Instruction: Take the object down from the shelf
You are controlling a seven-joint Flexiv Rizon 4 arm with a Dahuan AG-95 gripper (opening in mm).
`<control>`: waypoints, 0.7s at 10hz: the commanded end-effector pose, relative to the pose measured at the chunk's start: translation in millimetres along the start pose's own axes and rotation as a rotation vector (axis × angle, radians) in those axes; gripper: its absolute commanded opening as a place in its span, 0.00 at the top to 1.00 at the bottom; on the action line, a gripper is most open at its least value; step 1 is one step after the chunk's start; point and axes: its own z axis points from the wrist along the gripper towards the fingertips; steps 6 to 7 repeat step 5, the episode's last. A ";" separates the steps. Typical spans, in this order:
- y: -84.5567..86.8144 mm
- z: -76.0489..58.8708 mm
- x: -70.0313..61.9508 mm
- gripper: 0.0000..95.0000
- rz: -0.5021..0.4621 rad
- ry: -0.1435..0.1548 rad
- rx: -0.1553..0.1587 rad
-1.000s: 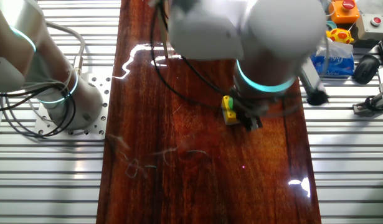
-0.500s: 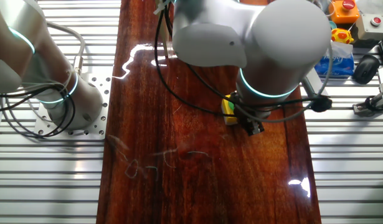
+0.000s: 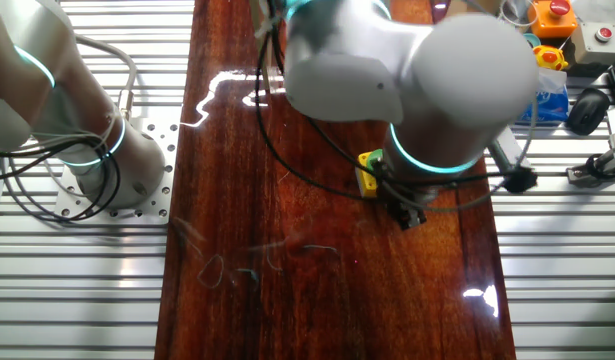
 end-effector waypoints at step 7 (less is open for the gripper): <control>-5.7 4.9 3.8 1.00 -0.018 0.024 0.036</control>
